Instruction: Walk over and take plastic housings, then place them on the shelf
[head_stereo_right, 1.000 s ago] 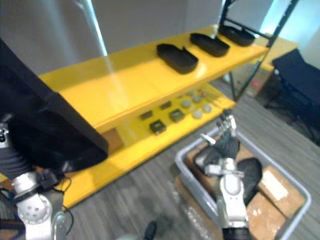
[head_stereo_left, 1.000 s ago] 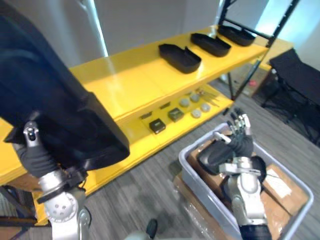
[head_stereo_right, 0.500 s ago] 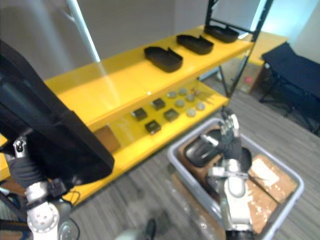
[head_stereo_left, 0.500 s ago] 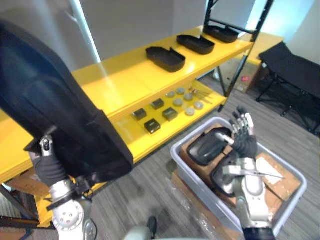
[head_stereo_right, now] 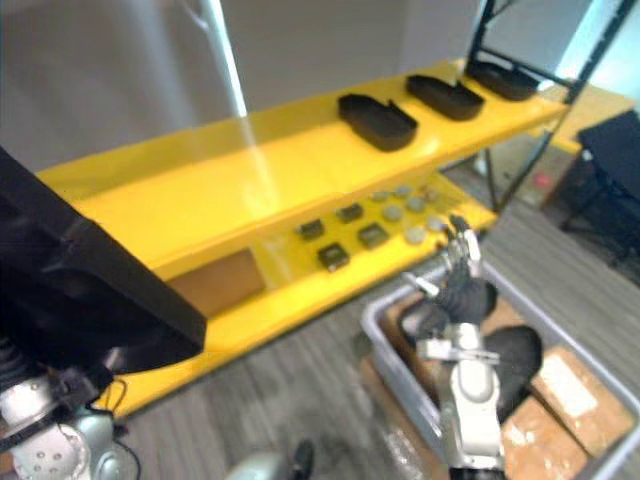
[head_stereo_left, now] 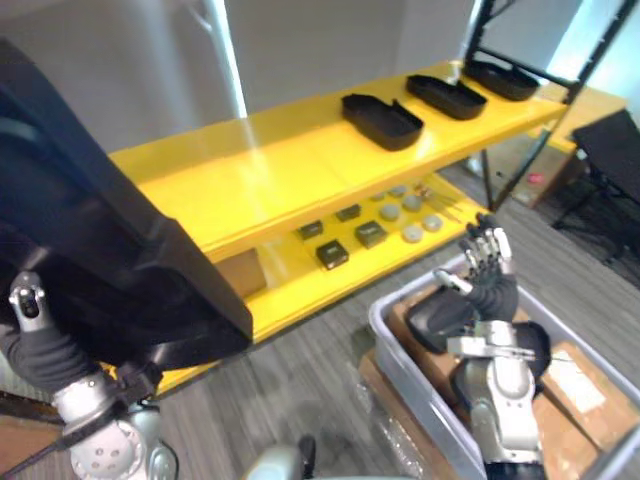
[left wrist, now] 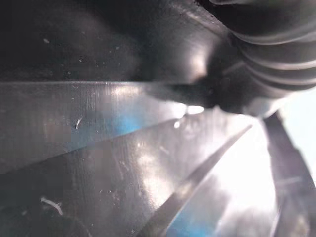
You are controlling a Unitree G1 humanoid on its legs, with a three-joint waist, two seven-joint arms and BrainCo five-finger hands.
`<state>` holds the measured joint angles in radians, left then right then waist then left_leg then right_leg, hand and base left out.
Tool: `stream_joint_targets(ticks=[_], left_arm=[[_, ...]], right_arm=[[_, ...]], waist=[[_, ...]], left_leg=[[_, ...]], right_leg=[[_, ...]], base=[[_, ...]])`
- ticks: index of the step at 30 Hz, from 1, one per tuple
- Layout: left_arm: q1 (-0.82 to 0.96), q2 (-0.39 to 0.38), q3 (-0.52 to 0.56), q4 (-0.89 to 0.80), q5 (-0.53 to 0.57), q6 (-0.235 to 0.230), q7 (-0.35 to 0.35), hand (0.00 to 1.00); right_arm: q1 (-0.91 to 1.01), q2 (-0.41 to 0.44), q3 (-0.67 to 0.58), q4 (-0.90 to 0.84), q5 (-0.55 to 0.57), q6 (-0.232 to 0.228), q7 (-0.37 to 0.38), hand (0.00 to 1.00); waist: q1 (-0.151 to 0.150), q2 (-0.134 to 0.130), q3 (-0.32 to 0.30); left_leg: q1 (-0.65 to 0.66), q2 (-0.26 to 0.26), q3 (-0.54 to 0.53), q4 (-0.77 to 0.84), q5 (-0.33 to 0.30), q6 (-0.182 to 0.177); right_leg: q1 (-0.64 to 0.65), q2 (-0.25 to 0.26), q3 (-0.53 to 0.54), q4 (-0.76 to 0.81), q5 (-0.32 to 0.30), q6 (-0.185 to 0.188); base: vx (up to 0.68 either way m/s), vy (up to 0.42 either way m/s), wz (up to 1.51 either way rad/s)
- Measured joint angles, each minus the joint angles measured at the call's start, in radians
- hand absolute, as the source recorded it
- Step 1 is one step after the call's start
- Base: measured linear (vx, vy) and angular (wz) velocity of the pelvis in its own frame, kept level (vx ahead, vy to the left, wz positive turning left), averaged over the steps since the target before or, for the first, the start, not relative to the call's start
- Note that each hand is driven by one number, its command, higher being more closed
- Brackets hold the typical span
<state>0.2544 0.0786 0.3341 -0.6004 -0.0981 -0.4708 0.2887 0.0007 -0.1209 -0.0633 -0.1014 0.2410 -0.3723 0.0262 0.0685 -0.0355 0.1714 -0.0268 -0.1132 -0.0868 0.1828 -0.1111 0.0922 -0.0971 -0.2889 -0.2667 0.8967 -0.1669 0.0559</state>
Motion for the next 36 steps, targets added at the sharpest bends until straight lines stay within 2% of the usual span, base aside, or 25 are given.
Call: stream_joint_targets(ticks=[2, 3, 5, 6, 7, 8, 9, 10, 11, 12, 13, 14, 15, 16, 17, 22, 25, 30, 32, 36], left_arm=[[-0.040, 0.024, -0.013, 0.012, 0.006, 0.000, 0.012, 1.00], [-0.106, 0.060, -0.038, 0.055, 0.008, 0.003, 0.018, 1.00], [-0.169, 0.087, -0.061, 0.108, 0.009, 0.014, 0.024, 1.00], [-0.189, 0.099, -0.077, 0.139, 0.009, 0.028, 0.030, 1.00], [-0.185, 0.107, -0.081, 0.151, 0.009, 0.038, 0.040, 1.00], [-0.165, 0.108, -0.079, 0.156, 0.009, 0.049, 0.049, 1.00], [-0.152, 0.091, -0.082, 0.158, 0.008, 0.052, 0.052, 1.00], [-0.125, 0.063, -0.085, 0.156, -0.002, 0.062, 0.049, 1.00], [-0.114, 0.049, -0.086, 0.156, -0.011, 0.064, 0.041, 1.00], [-0.112, 0.043, -0.089, 0.156, -0.012, 0.064, 0.038, 1.00], [-0.114, 0.029, -0.102, 0.156, -0.013, 0.064, 0.027, 1.00], [-0.120, 0.020, -0.126, 0.156, -0.014, 0.063, 0.010, 1.00], [-0.124, 0.019, -0.140, 0.156, -0.014, 0.063, 0.006, 1.00], [-0.137, 0.019, -0.170, 0.157, -0.012, 0.063, -0.009, 1.00], [-0.153, 0.018, -0.196, 0.157, -0.012, 0.063, -0.025, 1.00], [-0.168, 0.020, -0.210, 0.157, -0.010, 0.064, -0.033, 1.00], [-0.146, 0.020, -0.197, 0.157, -0.003, 0.068, -0.025, 1.00], [-0.065, 0.005, -0.189, 0.156, -0.001, 0.111, -0.016, 1.00], [-0.034, -0.026, -0.183, 0.156, -0.005, 0.112, -0.016, 1.00], [-0.014, -0.057, -0.178, 0.151, -0.014, 0.103, -0.028, 1.00]], right_arm=[[-0.025, -0.009, -0.003, -0.002, 0.000, -0.026, 0.022, 0.00], [-0.050, -0.042, -0.005, -0.010, 0.005, -0.033, 0.048, 0.00], [-0.073, -0.089, -0.006, -0.015, 0.023, -0.038, 0.081, 0.00], [-0.094, -0.115, -0.005, -0.015, 0.032, -0.036, 0.101, 0.00], [-0.115, -0.121, -0.003, -0.015, 0.051, -0.034, 0.116, 0.00], [-0.145, -0.123, 0.003, -0.012, 0.070, -0.033, 0.137, 0.00], [-0.161, -0.132, 0.004, -0.008, 0.076, -0.033, 0.146, 0.00], [-0.186, -0.147, 0.008, 0.000, 0.102, -0.017, 0.157, 0.00], [-0.203, -0.160, 0.007, 0.004, 0.113, -0.005, 0.166, 0.00], [-0.206, -0.166, 0.007, 0.005, 0.119, 0.000, 0.169, 0.00], [-0.207, -0.174, 0.006, 0.005, 0.130, 0.005, 0.168, 0.00], [-0.208, -0.175, 0.004, 0.005, 0.138, 0.015, 0.168, 0.00], [-0.207, -0.174, 0.004, 0.005, 0.138, 0.021, 0.168, 0.00], [-0.204, -0.173, 0.004, 0.005, 0.138, 0.027, 0.166, 0.00], [-0.196, -0.165, 0.004, 0.003, 0.137, 0.028, 0.164, 0.00], [-0.152, -0.099, 0.006, -0.011, 0.127, 0.024, 0.126, 0.00], [-0.123, -0.049, 0.010, -0.011, 0.106, 0.015, 0.094, 0.00], [-0.043, 0.005, 0.076, -0.014, 0.090, 0.005, 0.061, 0.00], [-0.007, 0.038, 0.085, -0.015, 0.089, 0.010, 0.057, 0.00], [0.014, 0.046, 0.086, -0.014, 0.090, 0.027, 0.038, 0.00]], waist=[[-0.017, 0.005, -0.001], [-0.030, 0.008, -0.003], [-0.031, 0.005, -0.006], [-0.029, -0.005, -0.012], [-0.026, -0.017, -0.020], [-0.022, -0.039, -0.033], [-0.018, -0.025, -0.035], [0.001, 0.006, -0.039], [0.013, 0.025, -0.039], [0.013, 0.032, -0.042], [0.007, 0.040, -0.047], [-0.005, 0.045, -0.050], [-0.014, 0.048, -0.050], [-0.030, 0.056, -0.054], [-0.032, 0.057, -0.056], [-0.024, 0.048, -0.058], [-0.024, 0.044, -0.060], [-0.029, 0.033, -0.064], [-0.029, 0.023, -0.067], [-0.028, 0.017, -0.065]], left_leg=[[0.020, 0.010, -0.051, 0.000, 0.000, -0.015], [0.028, 0.016, -0.106, 0.003, -0.008, -0.031], [0.029, 0.014, -0.148, 0.007, -0.013, -0.039], [0.031, 0.008, -0.153, 0.009, -0.018, -0.048], [0.037, -0.001, -0.152, 0.011, -0.025, -0.059], [0.028, -0.016, -0.152, 0.032, -0.043, -0.083], [0.023, -0.007, -0.152, 0.050, -0.054, -0.094], [0.005, 0.020, -0.148, 0.083, -0.065, -0.111], [0.003, 0.041, -0.146, 0.096, -0.075, -0.127], [0.002, 0.050, -0.136, 0.099, -0.075, -0.131], [-0.009, 0.076, -0.062, 0.098, -0.077, -0.141], [-0.011, 0.109, 0.057, 0.086, -0.076, -0.142], [-0.012, 0.131, 0.117, 0.075, -0.074, -0.142], [-0.011, 0.175, 0.228, 0.039, -0.042, -0.128], [-0.005, 0.175, 0.290, 0.014, -0.019, -0.125], [0.028, 0.117, 0.284, -0.077, 0.035, -0.106], [0.044, 0.109, 0.286, -0.098, 0.038, -0.106], [0.058, 0.105, 0.287, -0.134, 0.048, -0.105], [0.034, 0.105, 0.277, -0.105, 0.048, -0.104], [0.028, 0.109, 0.262, -0.105, 0.048, -0.104]], right_leg=[[-0.021, 0.048, 0.025, -0.073, -0.052, -0.007], [-0.024, 0.107, 0.083, -0.246, -0.077, -0.012], [-0.023, 0.141, 0.155, -0.408, -0.072, 0.003], [-0.009, 0.143, 0.160, -0.501, -0.043, 0.028], [0.004, 0.133, 0.158, -0.562, -0.005, 0.028], [0.025, 0.124, 0.157, -0.634, 0.069, 0.034], [0.047, 0.129, 0.142, -0.655, 0.071, 0.038], [0.082, 0.157, 0.122, -0.712, 0.093, 0.025], [0.119, 0.176, 0.093, -0.757, 0.100, 0.017], [0.136, 0.182, 0.074, -0.772, 0.101, 0.014], [0.168, 0.188, 0.034, -0.795, 0.103, 0.010], [0.194, 0.188, -0.009, -0.807, 0.099, 0.004], [0.206, 0.188, -0.033, -0.809, 0.098, 0.002], [0.223, 0.186, -0.075, -0.808, 0.092, -0.004], [0.231, 0.173, -0.102, -0.807, 0.089, -0.002], [0.239, 0.130, -0.146, -0.803, 0.081, 0.009], [0.243, 0.125, -0.145, -0.803, 0.081, 0.009], [0.246, 0.130, -0.137, -0.824, 0.081, 0.010], [0.248, 0.133, -0.137, -0.844, 0.083, 0.011], [0.239, 0.139, -0.126, -0.847, 0.084, 0.014]], base=[[0.27, -0.027, 0.94], [0.25, -0.082, 1.08], [0.17, -0.114, 1.07], [0.18, -0.160, 1.02], [0.24, -0.239, 0.93], [0.24, -0.236, 0.61], [0.22, -0.242, 0.47], [0.19, -0.211, 0.38], [0.17, -0.191, 0.43], [0.16, -0.167, 0.66], [0.13, -0.134, 0.88], [0.11, -0.117, 0.95], [0.10, -0.096, 1.01], [0.09, -0.053, 0.92], [0.09, -0.017, 0.83], [0.07, 0.077, 0.37], [0.03, 0.045, -0.01], [-0.01, -0.001, -0.06], [-0.02, -0.025, 0.07], [-0.04, -0.026, 0.00]])
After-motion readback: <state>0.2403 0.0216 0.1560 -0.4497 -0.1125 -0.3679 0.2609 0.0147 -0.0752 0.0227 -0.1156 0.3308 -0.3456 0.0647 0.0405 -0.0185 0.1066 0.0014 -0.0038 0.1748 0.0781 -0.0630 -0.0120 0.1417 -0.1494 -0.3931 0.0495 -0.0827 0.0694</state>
